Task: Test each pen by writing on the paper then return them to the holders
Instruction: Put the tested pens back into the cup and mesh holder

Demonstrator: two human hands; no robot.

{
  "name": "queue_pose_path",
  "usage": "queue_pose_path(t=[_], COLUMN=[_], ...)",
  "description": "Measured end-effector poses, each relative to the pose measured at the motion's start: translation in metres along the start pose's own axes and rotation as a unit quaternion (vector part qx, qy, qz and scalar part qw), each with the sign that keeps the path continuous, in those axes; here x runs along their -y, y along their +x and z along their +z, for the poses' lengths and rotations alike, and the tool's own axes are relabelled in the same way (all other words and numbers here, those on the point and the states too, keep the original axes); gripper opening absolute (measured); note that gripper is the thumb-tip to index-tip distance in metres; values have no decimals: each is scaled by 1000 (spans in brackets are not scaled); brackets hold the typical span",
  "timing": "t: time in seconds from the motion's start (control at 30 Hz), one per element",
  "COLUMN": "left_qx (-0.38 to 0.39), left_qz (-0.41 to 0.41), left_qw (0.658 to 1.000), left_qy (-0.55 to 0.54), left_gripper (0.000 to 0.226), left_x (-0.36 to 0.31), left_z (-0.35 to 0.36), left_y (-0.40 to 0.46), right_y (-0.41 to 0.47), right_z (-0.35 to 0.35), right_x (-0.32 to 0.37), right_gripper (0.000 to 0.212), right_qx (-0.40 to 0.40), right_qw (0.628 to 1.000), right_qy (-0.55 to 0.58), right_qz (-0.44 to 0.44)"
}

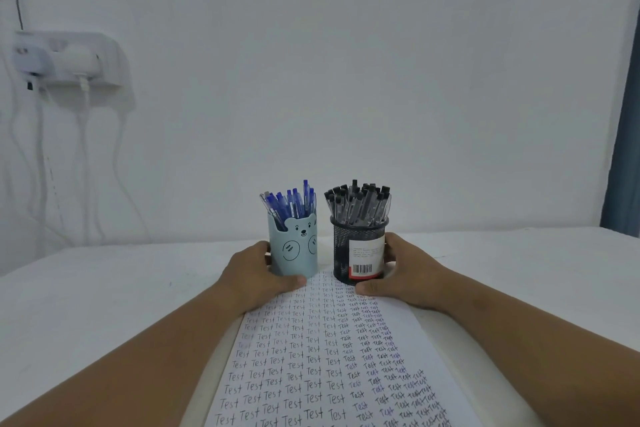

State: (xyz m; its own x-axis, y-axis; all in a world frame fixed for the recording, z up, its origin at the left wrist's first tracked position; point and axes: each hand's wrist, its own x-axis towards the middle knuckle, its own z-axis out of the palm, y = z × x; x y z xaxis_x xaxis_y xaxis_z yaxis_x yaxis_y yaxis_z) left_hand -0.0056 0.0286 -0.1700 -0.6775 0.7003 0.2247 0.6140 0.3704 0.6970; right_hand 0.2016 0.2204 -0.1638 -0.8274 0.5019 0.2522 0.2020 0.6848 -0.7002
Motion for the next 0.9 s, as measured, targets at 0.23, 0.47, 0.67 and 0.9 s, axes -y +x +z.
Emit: queue_pose_path(t=[0.23,0.47,0.67,0.9], left_qx=[13,2,-10,-9], left_qz=[21,21,19,8], left_qw=[996,997,997,999], left_qy=[81,73,69,43], left_gripper=[76,75,72,71], left_x=[3,6,4,-1], left_z=[5,6,6,4], left_y=[9,7,4,0], right_y=[1,5,8,8], right_z=[2,3,3,4], right_x=[-2,-5,-5,-7], right_gripper=[67,59,65,61], right_qx=[-28,-18,-17,-12], right_qw=[999,999,999,999], right_qy=[-25,-33,-42,-49], right_qz=[0,-11,-8,-5])
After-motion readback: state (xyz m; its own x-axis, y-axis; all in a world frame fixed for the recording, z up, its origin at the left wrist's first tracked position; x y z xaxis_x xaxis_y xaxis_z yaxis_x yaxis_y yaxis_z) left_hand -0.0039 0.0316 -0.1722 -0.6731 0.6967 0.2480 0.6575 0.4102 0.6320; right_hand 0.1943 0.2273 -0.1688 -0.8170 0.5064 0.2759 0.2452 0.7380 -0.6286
